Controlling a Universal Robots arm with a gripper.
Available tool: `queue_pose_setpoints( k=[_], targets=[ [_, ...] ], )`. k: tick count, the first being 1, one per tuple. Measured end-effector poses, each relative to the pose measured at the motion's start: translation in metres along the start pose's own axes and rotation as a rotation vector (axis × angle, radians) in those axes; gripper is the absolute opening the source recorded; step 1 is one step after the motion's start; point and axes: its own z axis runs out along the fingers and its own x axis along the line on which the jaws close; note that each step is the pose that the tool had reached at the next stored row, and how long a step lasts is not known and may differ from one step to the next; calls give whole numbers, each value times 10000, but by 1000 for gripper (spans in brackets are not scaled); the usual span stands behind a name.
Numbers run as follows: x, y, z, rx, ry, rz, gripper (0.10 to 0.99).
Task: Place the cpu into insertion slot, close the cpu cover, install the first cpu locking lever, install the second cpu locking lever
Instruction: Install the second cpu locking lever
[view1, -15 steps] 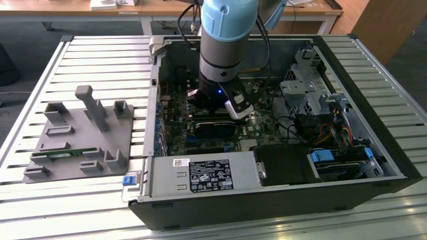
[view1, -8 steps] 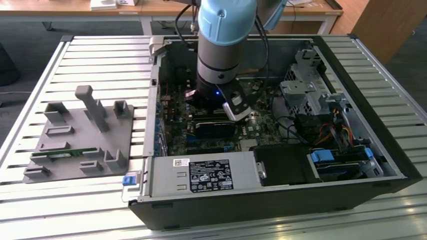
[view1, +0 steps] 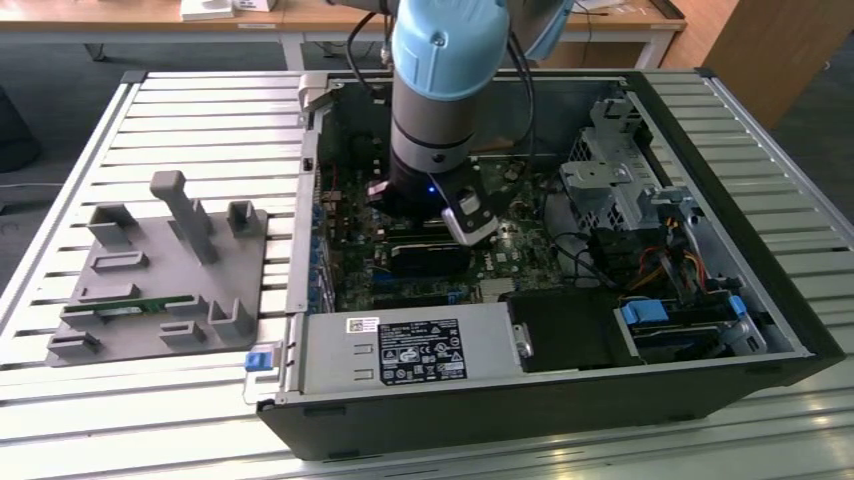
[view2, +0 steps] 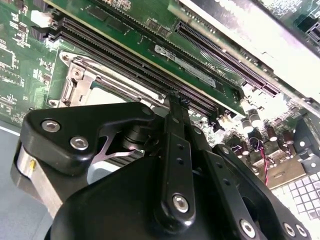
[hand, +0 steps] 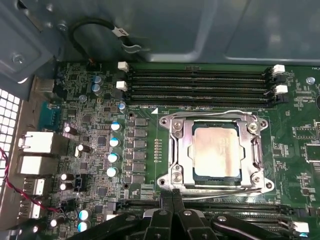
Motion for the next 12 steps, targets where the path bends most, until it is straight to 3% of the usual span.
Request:
queue_pose_setpoints(
  k=[12],
  targets=[
    [14,-30,71,-130,3,-13,106]
  ],
)
